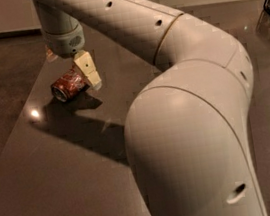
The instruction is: Place coke can upright
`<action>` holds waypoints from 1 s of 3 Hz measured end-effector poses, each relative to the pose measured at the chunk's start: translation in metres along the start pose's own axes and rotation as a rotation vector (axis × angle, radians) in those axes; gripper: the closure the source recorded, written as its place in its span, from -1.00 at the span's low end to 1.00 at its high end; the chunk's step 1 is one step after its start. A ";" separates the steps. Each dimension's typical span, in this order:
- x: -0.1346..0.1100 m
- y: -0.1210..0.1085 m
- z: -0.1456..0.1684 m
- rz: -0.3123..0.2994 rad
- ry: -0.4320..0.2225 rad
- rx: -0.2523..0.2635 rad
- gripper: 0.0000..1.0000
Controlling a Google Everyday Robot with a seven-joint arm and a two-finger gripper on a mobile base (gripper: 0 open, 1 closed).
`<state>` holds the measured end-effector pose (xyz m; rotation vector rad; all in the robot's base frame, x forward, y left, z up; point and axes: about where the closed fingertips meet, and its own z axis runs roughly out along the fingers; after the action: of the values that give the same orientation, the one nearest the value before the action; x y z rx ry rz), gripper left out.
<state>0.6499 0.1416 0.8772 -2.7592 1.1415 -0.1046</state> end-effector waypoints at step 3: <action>-0.024 -0.010 0.028 -0.098 0.068 -0.097 -0.63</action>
Offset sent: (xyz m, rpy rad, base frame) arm -0.0253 0.0169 -0.0230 -0.2064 0.0662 0.1033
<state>0.6434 0.1691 0.8514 -2.9181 1.0540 -0.1591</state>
